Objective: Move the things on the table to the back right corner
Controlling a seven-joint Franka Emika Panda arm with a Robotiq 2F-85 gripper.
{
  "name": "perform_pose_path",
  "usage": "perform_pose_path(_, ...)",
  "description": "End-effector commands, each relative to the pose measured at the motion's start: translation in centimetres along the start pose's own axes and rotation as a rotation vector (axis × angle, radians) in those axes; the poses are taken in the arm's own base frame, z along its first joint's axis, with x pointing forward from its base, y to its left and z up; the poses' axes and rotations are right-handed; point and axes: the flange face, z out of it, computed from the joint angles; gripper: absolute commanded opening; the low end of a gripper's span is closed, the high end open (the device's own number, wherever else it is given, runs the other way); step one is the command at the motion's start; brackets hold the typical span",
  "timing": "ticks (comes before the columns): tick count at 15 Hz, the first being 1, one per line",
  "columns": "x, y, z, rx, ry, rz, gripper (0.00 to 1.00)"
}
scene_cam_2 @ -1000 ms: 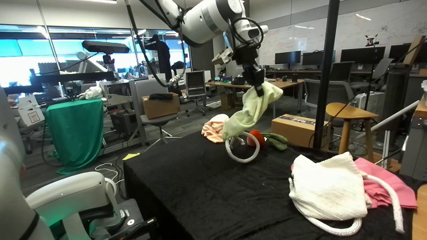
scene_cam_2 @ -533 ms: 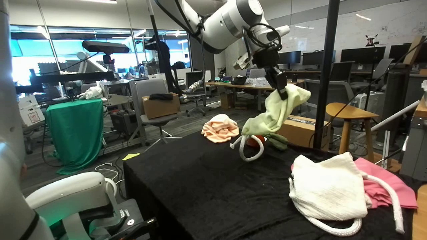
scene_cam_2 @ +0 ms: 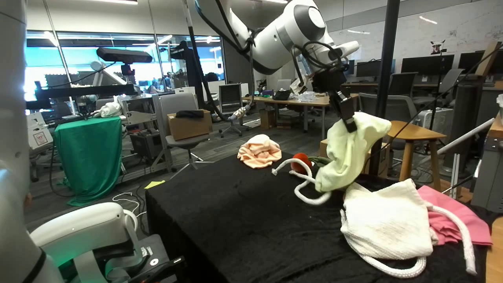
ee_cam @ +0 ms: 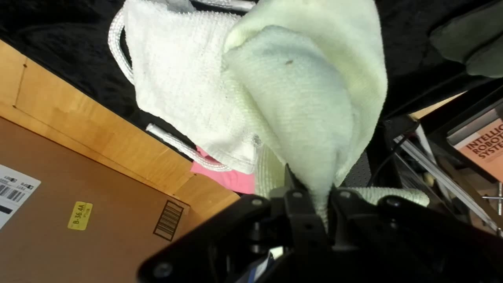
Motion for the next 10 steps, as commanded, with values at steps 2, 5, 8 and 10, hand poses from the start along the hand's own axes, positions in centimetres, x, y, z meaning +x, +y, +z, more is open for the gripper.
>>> perform_pose_path(2, 2.3, -0.4, 2.1, -0.069, 0.002, 0.073, 0.08)
perform_pose_path(5, 4.4, 0.0, 3.5, -0.093, -0.004, 0.141, 0.08)
perform_pose_path(8, 6.5, 0.6, 4.7, -0.109, -0.005, 0.215, 0.08)
perform_pose_path(10, 7.9, 1.2, 5.4, -0.11, -0.015, 0.276, 0.08)
